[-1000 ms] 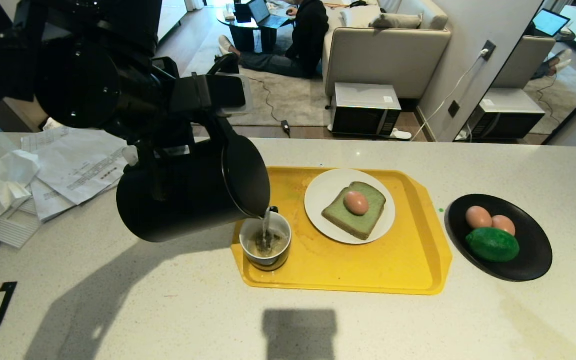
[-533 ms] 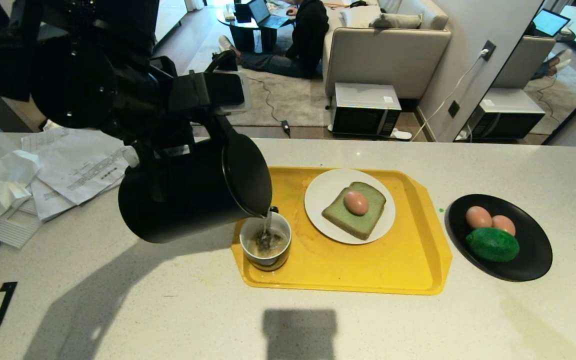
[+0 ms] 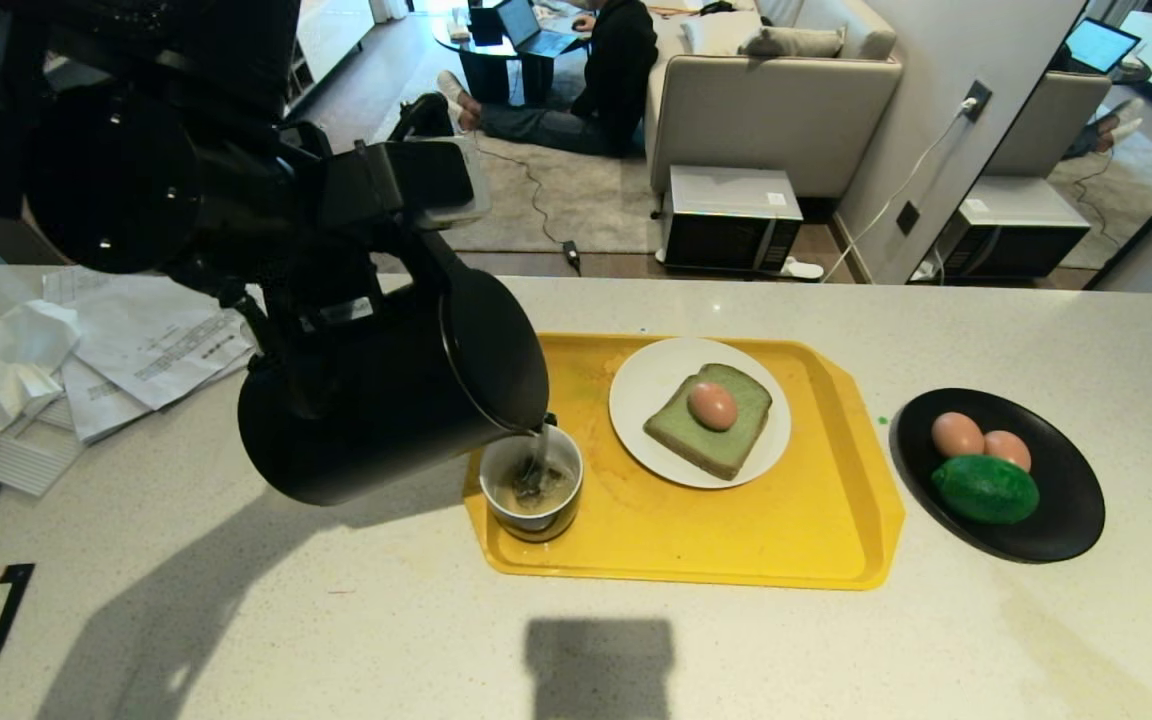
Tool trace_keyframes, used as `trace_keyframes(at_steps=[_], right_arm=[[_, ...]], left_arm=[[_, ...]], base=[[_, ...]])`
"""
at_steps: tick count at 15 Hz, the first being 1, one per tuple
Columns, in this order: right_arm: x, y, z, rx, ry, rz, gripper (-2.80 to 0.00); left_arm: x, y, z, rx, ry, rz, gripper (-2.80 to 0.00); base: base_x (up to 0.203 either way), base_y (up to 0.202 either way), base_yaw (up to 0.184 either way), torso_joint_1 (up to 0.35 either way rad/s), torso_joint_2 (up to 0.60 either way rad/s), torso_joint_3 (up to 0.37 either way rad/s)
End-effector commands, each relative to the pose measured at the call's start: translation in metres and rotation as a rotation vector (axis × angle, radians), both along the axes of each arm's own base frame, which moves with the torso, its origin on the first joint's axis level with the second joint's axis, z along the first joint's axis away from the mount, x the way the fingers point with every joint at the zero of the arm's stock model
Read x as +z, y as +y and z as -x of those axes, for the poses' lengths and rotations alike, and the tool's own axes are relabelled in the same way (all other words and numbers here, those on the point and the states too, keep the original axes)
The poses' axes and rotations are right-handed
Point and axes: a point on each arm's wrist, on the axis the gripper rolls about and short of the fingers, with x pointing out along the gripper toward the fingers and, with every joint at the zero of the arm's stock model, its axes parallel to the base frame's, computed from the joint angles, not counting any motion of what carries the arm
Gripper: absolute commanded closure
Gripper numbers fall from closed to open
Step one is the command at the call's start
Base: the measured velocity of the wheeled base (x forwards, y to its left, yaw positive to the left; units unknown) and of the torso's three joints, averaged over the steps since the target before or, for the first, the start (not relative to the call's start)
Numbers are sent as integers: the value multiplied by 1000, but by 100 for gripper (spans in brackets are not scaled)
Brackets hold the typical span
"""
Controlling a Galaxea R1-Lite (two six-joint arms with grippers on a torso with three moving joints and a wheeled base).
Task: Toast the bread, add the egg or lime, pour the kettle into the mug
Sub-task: Pour water into a cup, then put the kettle back
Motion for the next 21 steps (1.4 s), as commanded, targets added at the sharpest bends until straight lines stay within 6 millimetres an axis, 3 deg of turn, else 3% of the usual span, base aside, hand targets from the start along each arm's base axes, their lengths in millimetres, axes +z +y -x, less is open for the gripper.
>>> trace_keyframes(at_steps=[1, 7, 14, 17, 21], right_arm=[[0, 0, 0, 1, 2, 1, 0], [0, 0, 0, 1, 2, 1, 0], [0, 0, 0, 1, 2, 1, 0], [0, 0, 0, 1, 2, 1, 0], [0, 0, 0, 1, 2, 1, 0]], left_arm=[[5, 6, 8, -6, -10, 33, 0], [7, 31, 22, 44, -9, 167, 0], [0, 109, 29, 137, -58, 300, 0], [-1, 135, 22, 137, -146, 361, 0], [-14, 144, 0, 106, -343, 500, 0]], base=[[0, 0, 0, 0, 0, 0], [0, 0, 0, 0, 0, 0], [0, 0, 0, 0, 0, 0], [0, 0, 0, 0, 0, 0], [0, 0, 0, 0, 0, 0]])
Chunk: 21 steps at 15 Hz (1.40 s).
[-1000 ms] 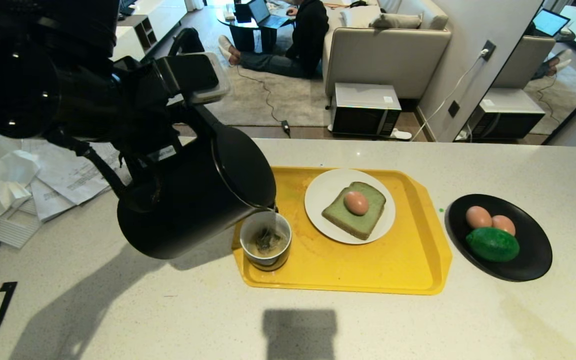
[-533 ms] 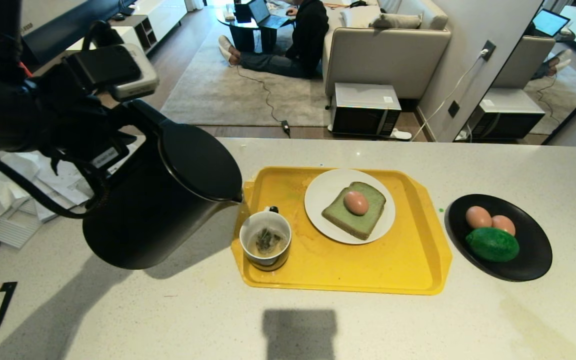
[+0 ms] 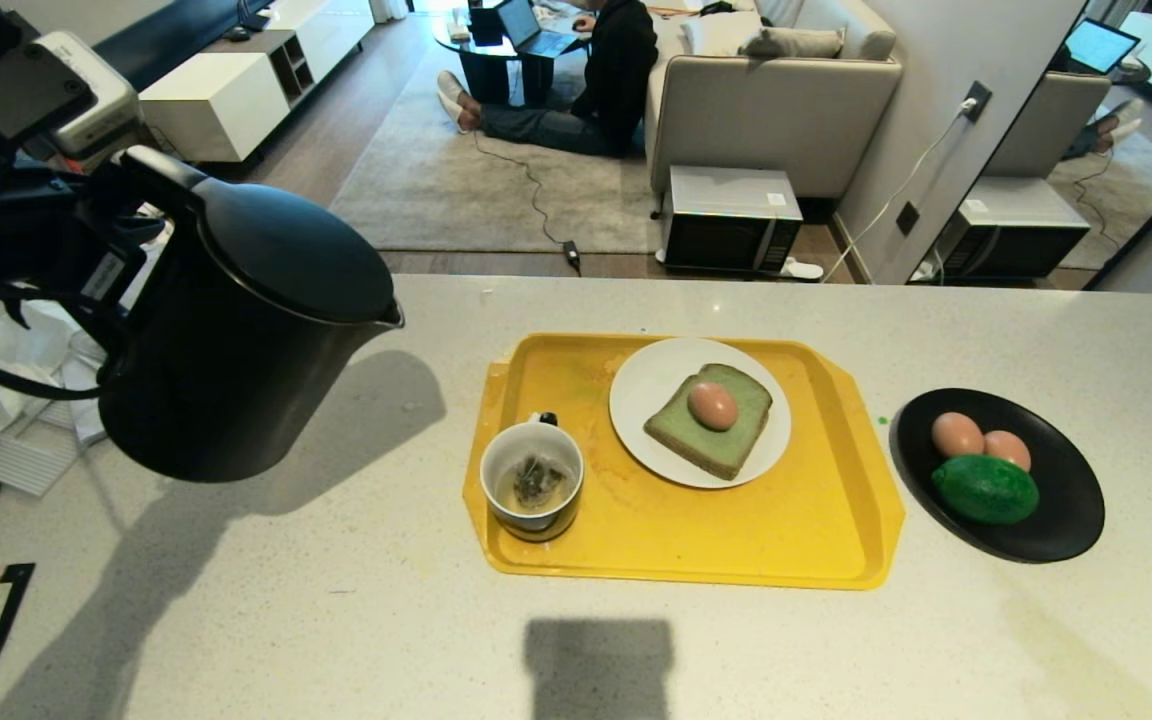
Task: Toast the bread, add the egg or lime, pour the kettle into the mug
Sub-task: Put the kettle back
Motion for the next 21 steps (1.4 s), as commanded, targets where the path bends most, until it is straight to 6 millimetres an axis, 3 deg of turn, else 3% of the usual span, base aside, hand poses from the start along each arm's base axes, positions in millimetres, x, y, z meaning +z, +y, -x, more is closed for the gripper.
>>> trace_keyframes(at_steps=[1, 11, 16, 21], right_arm=[[0, 0, 0, 1, 2, 1, 0], [0, 0, 0, 1, 2, 1, 0], [0, 0, 0, 1, 2, 1, 0], [0, 0, 0, 1, 2, 1, 0]], left_arm=[[-13, 3, -16, 15, -111, 70, 0], [-66, -2, -87, -13, -329, 291, 0], [-101, -8, -127, -28, -358, 341, 0], [-100, -21, -145, -73, -458, 370, 0]], base=[[0, 0, 0, 0, 0, 0], [0, 0, 0, 0, 0, 0], [0, 0, 0, 0, 0, 0], [0, 0, 0, 0, 0, 0]])
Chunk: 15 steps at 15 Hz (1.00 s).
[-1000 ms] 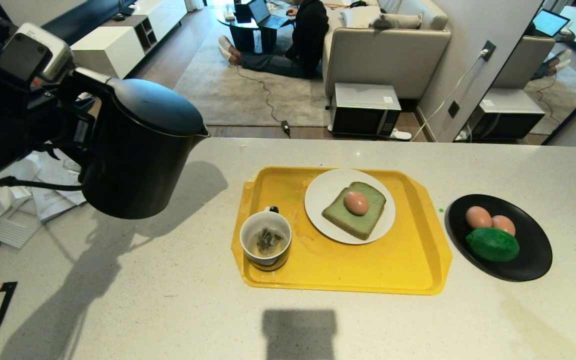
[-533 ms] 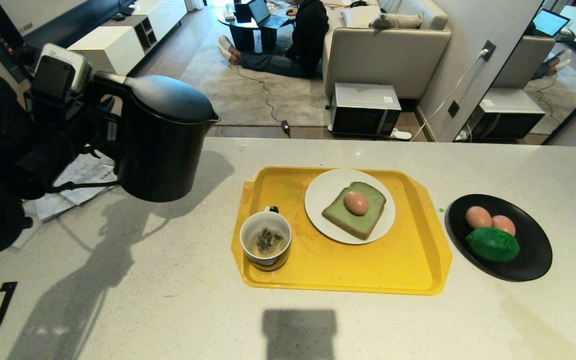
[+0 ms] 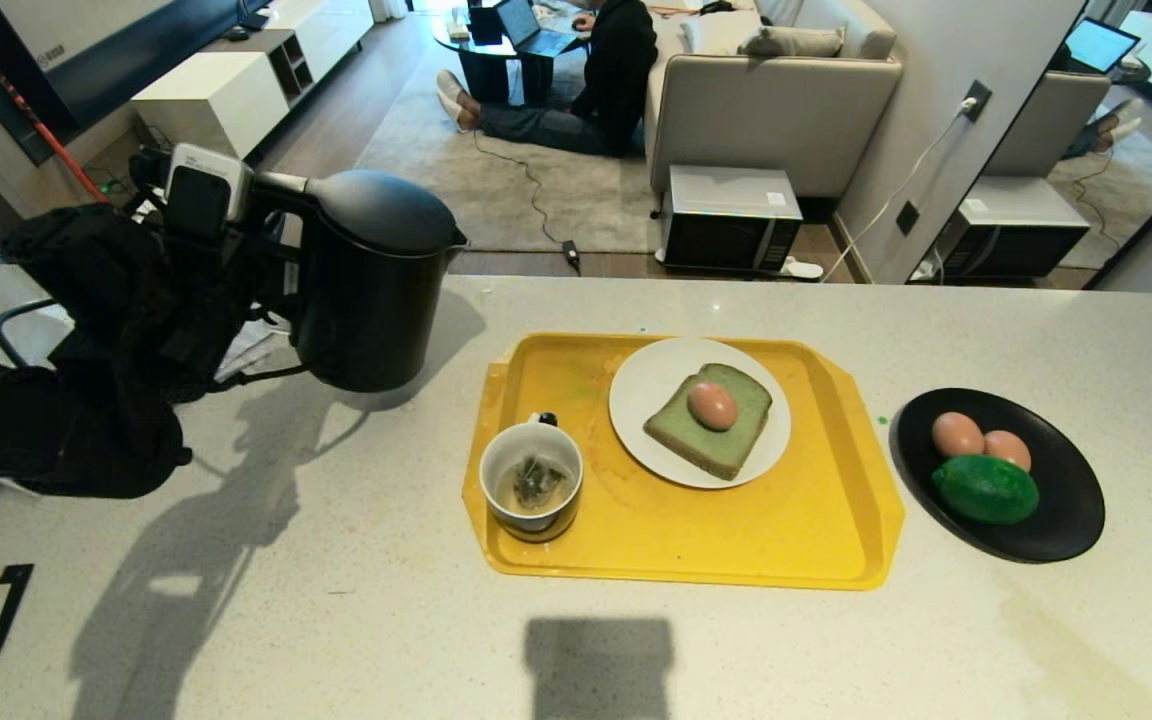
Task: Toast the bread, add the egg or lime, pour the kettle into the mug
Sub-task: Put the kettle back
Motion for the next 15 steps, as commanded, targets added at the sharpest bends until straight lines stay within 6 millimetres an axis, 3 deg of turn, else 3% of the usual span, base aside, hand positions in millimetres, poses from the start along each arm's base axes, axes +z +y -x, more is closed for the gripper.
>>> trace_keyframes(at_steps=[1, 8, 12, 15], right_arm=[[0, 0, 0, 1, 1, 0, 0], [0, 0, 0, 1, 1, 0, 0], [0, 0, 0, 1, 1, 0, 0], [0, 0, 0, 1, 1, 0, 0]], left_arm=[[-9, -10, -14, -19, 7, -2, 0], [-19, -45, -31, -63, 3, 19, 0], [-24, -42, -28, -58, 1, 33, 0], [-41, -33, -20, -32, 16, 33, 0]], base=[[0, 0, 0, 0, 0, 0], [0, 0, 0, 0, 0, 0], [0, 0, 0, 0, 0, 0], [0, 0, 0, 0, 0, 0]])
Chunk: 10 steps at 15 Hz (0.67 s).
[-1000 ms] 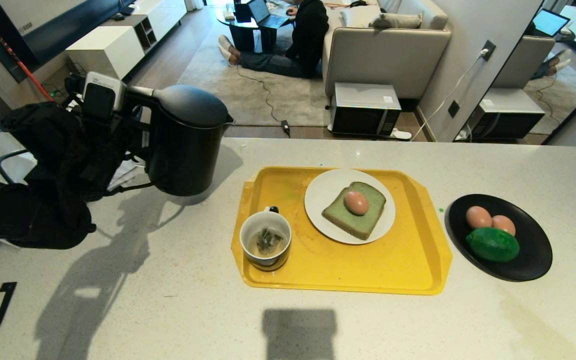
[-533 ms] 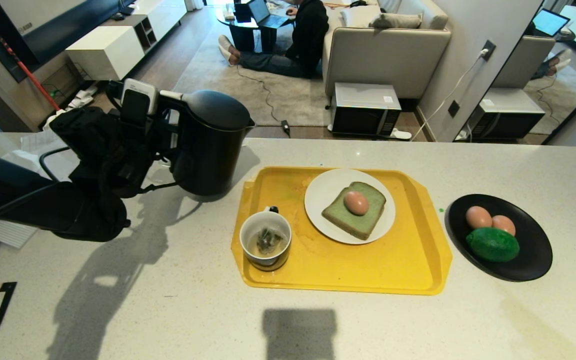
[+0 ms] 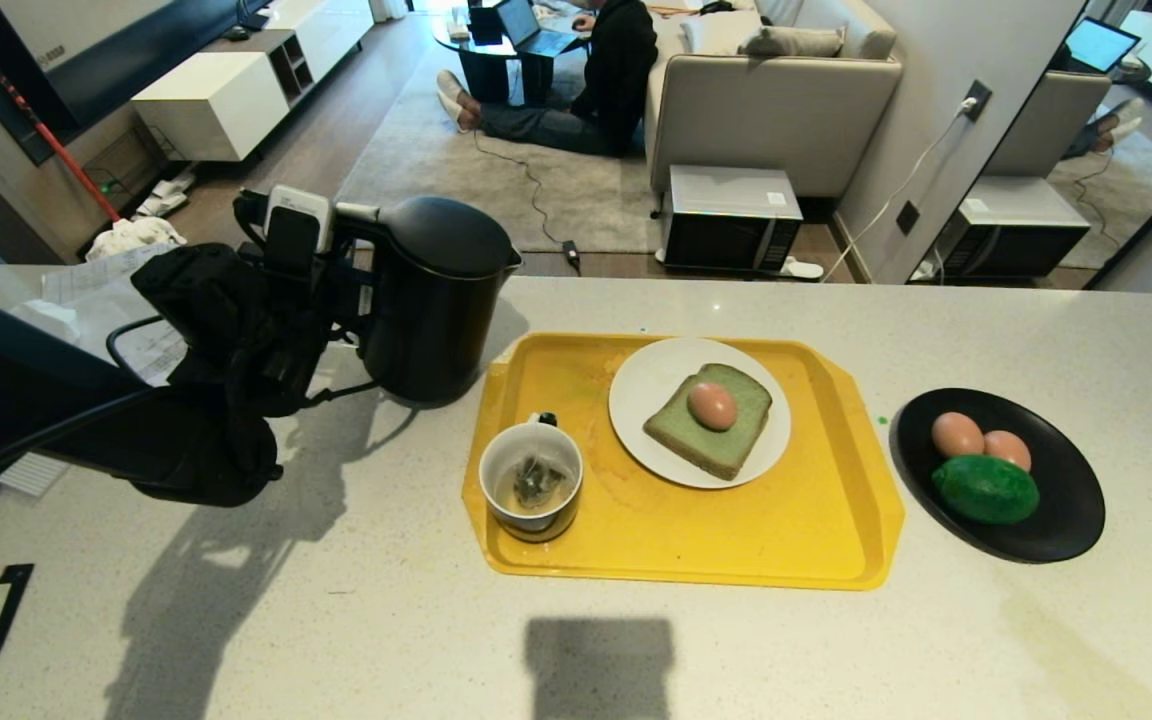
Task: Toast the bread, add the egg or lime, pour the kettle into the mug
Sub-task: Put the kettle back
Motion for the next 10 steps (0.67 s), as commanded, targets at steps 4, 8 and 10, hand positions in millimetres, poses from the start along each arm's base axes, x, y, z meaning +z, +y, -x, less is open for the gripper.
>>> trace_keyframes(at_steps=[4, 8, 10], right_arm=[[0, 0, 0, 1, 2, 1, 0], [0, 0, 0, 1, 3, 1, 0], [0, 0, 0, 1, 2, 1, 0]], left_arm=[[-13, 15, 5, 40, 6, -3, 0], [-15, 15, 4, 42, 12, -4, 0], [-16, 15, 4, 39, 16, -7, 0]], base=[[0, 0, 0, 0, 0, 0], [0, 0, 0, 0, 0, 0], [0, 0, 0, 0, 0, 0]])
